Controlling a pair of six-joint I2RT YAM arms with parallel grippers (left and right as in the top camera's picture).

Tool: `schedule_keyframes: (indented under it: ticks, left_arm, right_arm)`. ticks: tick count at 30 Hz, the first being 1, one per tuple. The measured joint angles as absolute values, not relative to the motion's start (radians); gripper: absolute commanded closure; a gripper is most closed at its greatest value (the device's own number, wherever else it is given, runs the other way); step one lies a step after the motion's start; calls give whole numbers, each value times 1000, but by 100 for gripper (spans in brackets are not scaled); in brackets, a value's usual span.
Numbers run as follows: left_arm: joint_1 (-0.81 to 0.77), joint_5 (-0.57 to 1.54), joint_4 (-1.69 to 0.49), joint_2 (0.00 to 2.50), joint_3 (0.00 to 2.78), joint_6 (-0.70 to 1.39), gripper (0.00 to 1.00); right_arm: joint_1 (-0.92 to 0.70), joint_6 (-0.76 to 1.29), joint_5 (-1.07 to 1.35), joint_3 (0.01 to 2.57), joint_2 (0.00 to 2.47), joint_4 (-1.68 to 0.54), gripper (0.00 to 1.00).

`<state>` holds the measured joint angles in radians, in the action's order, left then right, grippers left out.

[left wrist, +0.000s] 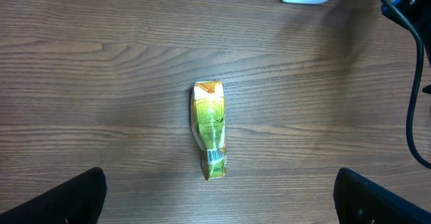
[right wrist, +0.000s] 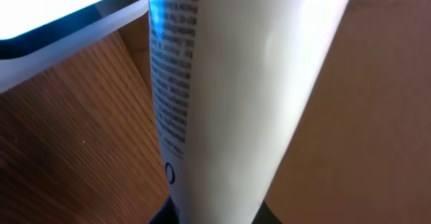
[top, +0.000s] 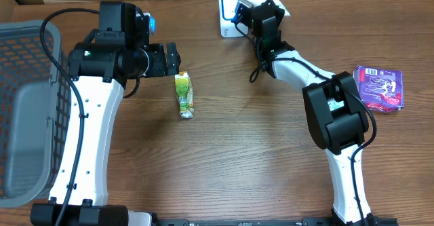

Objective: Scan the item barcode
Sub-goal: 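Lift the white tube and hold it in front of the scanner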

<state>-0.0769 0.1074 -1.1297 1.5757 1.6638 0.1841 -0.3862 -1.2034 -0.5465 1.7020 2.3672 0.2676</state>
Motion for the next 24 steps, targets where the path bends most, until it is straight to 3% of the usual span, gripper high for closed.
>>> schedule_keyframes:
  ticks: [15, 21, 24]
  left_arm:
    - [-77, 107, -1129, 1576, 1664, 184, 0]
    - [-77, 107, -1129, 1576, 1664, 184, 0]
    - [-77, 108, -1130, 1576, 1664, 184, 1]
  right_arm:
    - [-432, -1195, -528, 1702, 2367, 207, 96]
    - [-475, -1071, -525, 1702, 2346, 54, 96]
    - [-495, -931, -513, 1699, 2267, -140, 96]
